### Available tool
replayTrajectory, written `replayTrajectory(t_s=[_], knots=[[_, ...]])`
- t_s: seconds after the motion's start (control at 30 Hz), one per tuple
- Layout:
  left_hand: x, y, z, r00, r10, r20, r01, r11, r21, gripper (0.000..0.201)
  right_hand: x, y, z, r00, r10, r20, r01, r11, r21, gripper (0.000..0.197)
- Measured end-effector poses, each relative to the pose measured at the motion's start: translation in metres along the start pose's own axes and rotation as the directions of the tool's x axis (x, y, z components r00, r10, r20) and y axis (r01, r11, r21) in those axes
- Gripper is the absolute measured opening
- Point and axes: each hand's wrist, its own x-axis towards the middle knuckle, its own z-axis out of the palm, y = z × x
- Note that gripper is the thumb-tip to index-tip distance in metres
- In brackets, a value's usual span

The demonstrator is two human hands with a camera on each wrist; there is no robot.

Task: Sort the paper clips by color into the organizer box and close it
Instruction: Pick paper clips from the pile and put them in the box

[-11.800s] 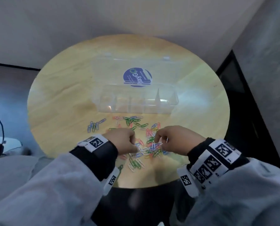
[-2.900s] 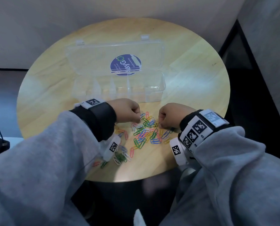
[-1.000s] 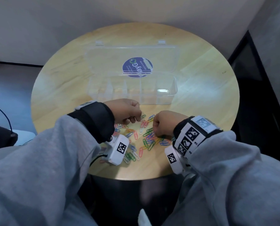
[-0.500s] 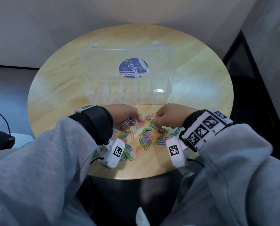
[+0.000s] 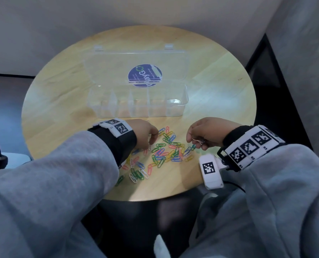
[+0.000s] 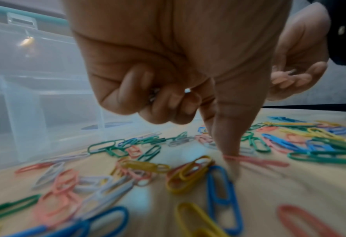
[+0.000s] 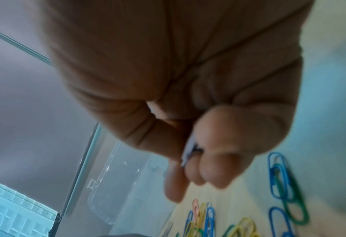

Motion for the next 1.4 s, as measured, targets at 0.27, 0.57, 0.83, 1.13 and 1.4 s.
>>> replayTrajectory(t_s=[0.27,0.57,0.83,1.13,1.4], knots=[[0.001,-0.001,0.001,1.000,0.025,-0.007,-0.025,0.998,0.050,0.014,-0.007,0.008,0.004,1.000,0.021,-0.022,-0.029,0.865,-0.500,0.018],[0.001,0.002,0.003,0.999,-0.032,0.006,0.032,0.999,0.003,0.008,-0.002,0.011,0.013,0.996,-0.058,-0.067,0.005,0.791,-0.612,0.013],[-0.004,-0.004,0.004,0.997,-0.079,0.023,0.082,0.975,-0.205,0.009,0.004,0.012,0.021,0.990,-0.133,-0.038,0.069,0.718,-0.693,0.018],[-0.013,-0.015,-0.012,0.996,-0.053,0.071,0.088,0.695,-0.714,0.025,0.002,0.007,0.009,0.997,-0.074,-0.022,0.048,0.813,-0.581,0.016],[-0.009,-0.006,-0.021,0.993,-0.006,0.121,0.120,0.160,-0.980,0.037,0.002,0.006,-0.013,0.994,-0.105,-0.016,0.105,0.994,0.041,0.025]])
